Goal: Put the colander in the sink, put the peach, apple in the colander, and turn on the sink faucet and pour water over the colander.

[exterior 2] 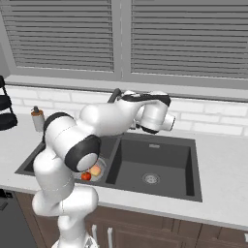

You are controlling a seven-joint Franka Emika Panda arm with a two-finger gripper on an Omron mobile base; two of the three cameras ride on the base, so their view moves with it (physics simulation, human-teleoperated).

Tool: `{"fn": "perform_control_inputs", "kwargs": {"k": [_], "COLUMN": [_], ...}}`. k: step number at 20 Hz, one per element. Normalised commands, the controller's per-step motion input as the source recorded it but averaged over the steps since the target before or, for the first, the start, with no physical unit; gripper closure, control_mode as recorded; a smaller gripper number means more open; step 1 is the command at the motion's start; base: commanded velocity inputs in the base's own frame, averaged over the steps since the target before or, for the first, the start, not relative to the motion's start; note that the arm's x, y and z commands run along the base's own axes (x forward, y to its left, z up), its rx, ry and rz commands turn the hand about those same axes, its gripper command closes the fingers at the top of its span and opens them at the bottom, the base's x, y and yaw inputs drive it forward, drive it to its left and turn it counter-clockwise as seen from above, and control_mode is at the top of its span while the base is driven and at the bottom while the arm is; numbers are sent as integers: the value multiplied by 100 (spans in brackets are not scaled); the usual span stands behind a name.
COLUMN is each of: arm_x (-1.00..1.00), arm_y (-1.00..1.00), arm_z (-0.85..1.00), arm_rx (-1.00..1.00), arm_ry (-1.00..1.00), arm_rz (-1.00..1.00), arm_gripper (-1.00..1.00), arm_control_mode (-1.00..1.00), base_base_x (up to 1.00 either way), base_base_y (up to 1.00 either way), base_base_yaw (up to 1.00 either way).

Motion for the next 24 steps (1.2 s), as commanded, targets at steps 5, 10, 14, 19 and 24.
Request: {"fn": "perform_control_inputs", "kwargs": {"k": [5, 10, 14, 19, 24], "arm_x": [6, 0, 0, 0, 0], "arm_y": [4, 19, 29, 43, 39], "arm_z": [0, 0, 0, 5, 8], "arm_rx": [0, 0, -3, -13, -14], "arm_ry": [-15, -18, -9, 0, 4], "arm_rz": [6, 4, 0, 0, -4], "arm_gripper": [-100, -100, -100, -100, -100], "arm_control_mode": [-100, -100, -100, -100, -100], "base_base_x": [0, 0, 0, 0, 0], "base_base_y": [0, 0, 0, 0, 0], "base_base_yaw": [0, 0, 0, 0, 0]}}
